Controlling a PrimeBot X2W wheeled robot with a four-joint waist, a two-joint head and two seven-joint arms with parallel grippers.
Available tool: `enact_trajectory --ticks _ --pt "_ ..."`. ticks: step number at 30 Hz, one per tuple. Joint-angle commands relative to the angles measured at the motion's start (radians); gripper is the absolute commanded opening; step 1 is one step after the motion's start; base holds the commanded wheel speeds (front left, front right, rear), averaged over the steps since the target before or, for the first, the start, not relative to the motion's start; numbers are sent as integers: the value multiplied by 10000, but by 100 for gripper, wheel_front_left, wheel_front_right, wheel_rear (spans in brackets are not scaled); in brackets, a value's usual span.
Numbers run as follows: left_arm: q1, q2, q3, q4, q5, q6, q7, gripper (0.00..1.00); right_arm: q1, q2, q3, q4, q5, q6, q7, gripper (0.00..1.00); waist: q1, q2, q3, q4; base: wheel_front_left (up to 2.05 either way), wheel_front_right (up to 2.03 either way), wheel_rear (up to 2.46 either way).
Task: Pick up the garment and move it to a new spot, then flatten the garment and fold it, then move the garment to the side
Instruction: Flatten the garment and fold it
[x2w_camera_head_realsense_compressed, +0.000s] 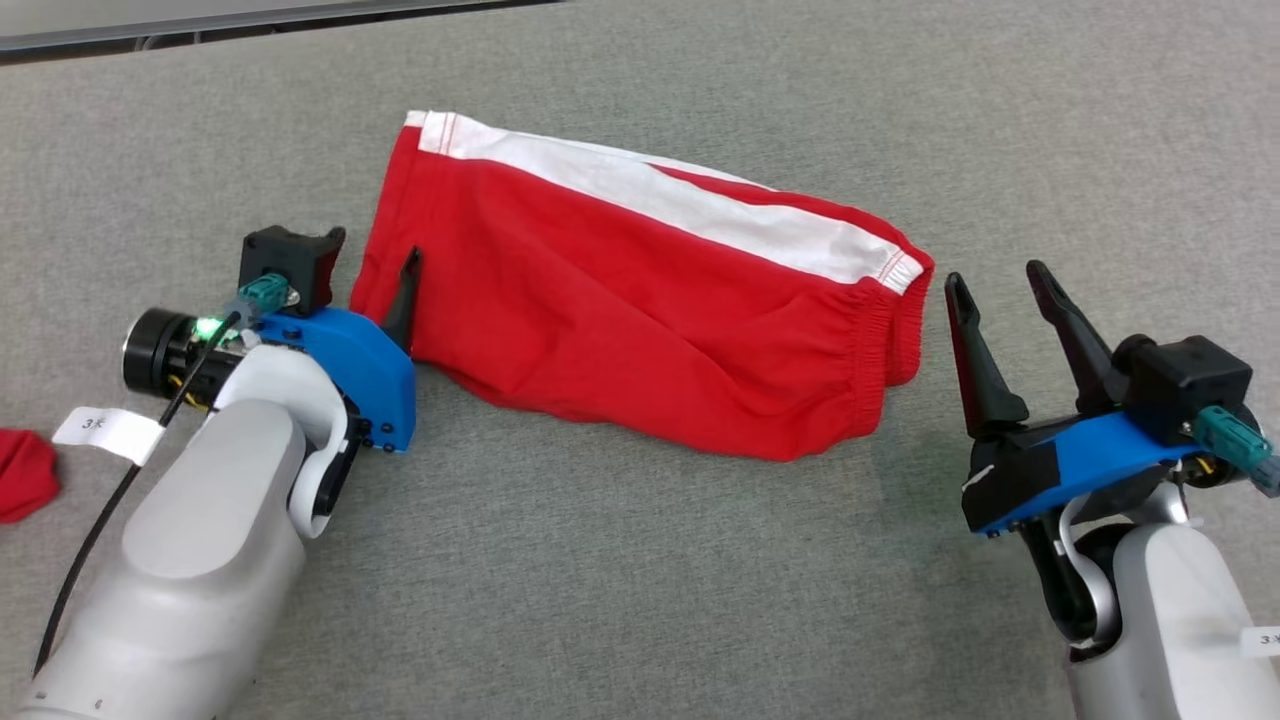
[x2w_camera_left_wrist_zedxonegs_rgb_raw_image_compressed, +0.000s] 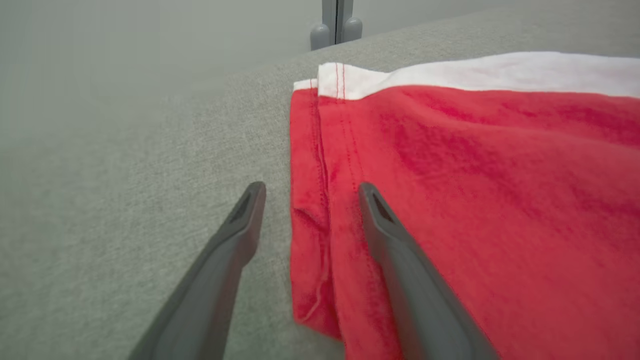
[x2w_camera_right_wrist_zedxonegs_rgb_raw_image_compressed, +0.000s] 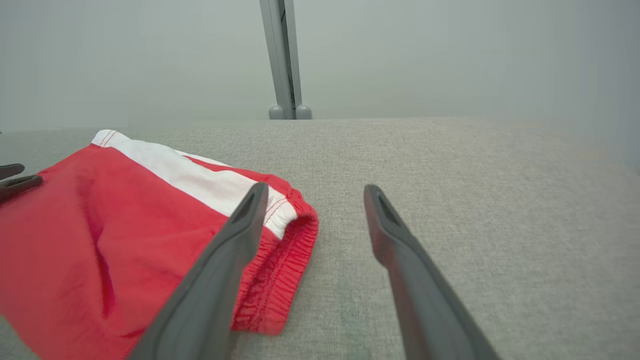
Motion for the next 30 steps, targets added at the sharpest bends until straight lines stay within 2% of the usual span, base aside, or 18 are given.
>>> enact_trajectory --ticks 1,6,10,11,12,13,14,20,26,30 --pt "143 -37 123 23 -245 -22 140 100 184 -4 -16 -245 -53 1 74 100 0 0 -33 -95 0 0 0" --pt "305 -96 228 78 -678 -96 721 100 380 -4 10 -823 6 1 271 100 0 0 -17 -220 0 0 0" --pt "527 -52 216 182 -906 8 1309 100 516 -4 121 -1088 97 1 332 100 0 0 -43 -298 0 0 0" --pt "599 -40 205 155 -937 -20 1378 87 539 -5 161 -1126 124 1 320 100 0 0 -67 -309 0 0 0" --pt "654 -50 220 104 -994 -60 1390 54 557 -5 189 -1143 141 1 304 100 0 0 -98 -310 0 0 0" --pt "701 -73 229 36 -1053 -117 1402 6 579 -5 211 -1160 174 1 278 100 0 0 -140 -299 0 0 0" --pt "750 -93 231 -37 -1103 -129 1415 0 620 -5 216 -1161 181 1 268 100 0 0 -192 -280 0 0 0" --pt "1216 -164 396 -827 -1403 -262 763 0 755 -5 127 -1052 179 1 149 100 0 0 -645 -48 0 0 0" --pt "2605 -308 877 -2024 -2067 -86 -181 0 983 -3 -164 -896 32 1 191 100 0 0 -1145 320 0 0 0" --pt "3657 -389 1024 -2853 -2381 211 -507 0 1177 -5 -424 -787 -93 1 334 100 0 0 -1426 555 0 0 0"
